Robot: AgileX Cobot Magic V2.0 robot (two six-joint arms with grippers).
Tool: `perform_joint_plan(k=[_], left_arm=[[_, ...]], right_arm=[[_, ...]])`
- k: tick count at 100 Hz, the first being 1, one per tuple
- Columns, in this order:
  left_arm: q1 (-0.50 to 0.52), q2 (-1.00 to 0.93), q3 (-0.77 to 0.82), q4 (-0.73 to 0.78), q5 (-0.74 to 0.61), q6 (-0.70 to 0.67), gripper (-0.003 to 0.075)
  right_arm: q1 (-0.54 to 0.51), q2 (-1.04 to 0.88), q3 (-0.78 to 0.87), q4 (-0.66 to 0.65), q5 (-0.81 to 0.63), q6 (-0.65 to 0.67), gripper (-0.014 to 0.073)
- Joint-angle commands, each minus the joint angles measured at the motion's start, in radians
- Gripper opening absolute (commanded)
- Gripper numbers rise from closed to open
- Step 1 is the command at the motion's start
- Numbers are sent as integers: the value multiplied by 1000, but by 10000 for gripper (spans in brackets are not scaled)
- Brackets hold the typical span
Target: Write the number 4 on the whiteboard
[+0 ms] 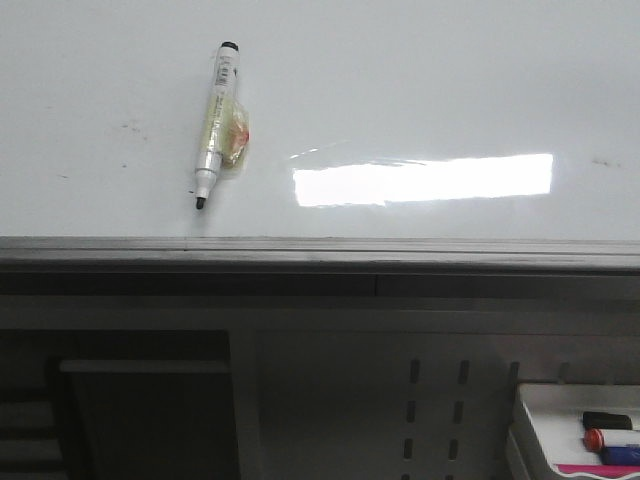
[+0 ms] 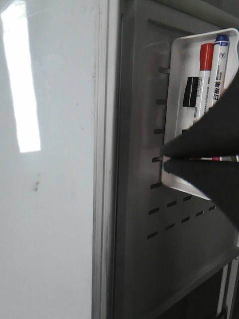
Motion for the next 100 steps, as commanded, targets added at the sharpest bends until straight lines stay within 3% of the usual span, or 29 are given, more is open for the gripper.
perform_joint_plan(k=[1, 83, 100], left_arm=[[1, -23, 33, -2, -60, -8, -20], [1, -23, 33, -2, -60, -8, -20], [1, -23, 33, 0, -106, -8, -20]], right_arm=[[-7, -14, 24, 2, -23, -5, -37], [-7, -14, 24, 2, -23, -5, -37], [-7, -14, 24, 10, -172, -5, -37]])
